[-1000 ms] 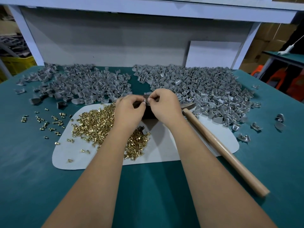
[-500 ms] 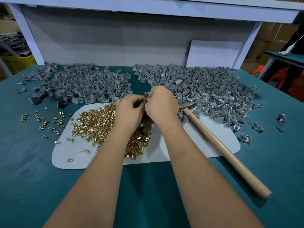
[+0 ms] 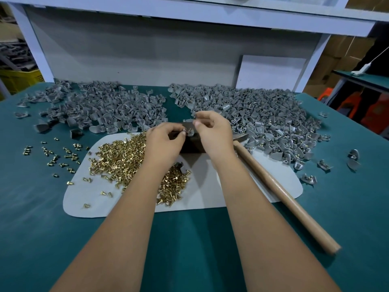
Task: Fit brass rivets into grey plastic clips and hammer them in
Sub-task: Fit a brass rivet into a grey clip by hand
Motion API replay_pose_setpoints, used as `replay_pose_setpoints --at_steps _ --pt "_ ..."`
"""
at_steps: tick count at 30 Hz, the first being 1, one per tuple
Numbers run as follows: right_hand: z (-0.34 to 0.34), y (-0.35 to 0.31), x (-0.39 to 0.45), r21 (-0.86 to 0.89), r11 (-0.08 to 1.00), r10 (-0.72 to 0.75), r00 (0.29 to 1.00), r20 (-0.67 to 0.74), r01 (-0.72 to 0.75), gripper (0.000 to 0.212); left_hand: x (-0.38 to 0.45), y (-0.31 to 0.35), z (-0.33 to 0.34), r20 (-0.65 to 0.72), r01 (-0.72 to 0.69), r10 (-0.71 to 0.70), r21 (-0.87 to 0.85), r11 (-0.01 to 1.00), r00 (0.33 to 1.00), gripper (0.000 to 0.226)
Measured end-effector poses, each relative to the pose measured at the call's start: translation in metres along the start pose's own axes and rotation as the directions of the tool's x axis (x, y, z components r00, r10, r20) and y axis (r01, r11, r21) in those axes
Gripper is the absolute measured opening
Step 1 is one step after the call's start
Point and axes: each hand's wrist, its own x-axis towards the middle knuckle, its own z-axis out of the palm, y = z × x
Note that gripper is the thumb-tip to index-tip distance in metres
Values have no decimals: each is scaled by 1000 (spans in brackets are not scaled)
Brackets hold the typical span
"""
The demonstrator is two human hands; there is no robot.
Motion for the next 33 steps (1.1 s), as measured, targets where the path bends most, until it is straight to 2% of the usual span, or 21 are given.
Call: replay_pose_setpoints --at_steps 4,9,17,25,30,33 --pt "8 3 -1 -130 991 -40 999 9 41 30 0 0 -1 6 -36 36 10 999 999 15" --pt "14 4 -2 -197 979 -57 997 -44 47 33 -1 3 -1 -6 -45 45 6 999 999 11" --pt "21 1 0 -358 925 -135 991 -9 123 44 1 2 -1 0 -53 53 6 999 999 9" --pt "23 1 -3 -422 886 -200 979 31 194 34 1 2 -1 -6 -80 80 10 997 997 11" --pt "25 -2 -6 -462 836 -314 949 44 298 30 1 1 0 -11 -93 94 21 995 996 12" --pt "22 -5 -4 -479 826 -295 952 86 299 28 2 -1 0 -7 -86 86 5 996 996 13"
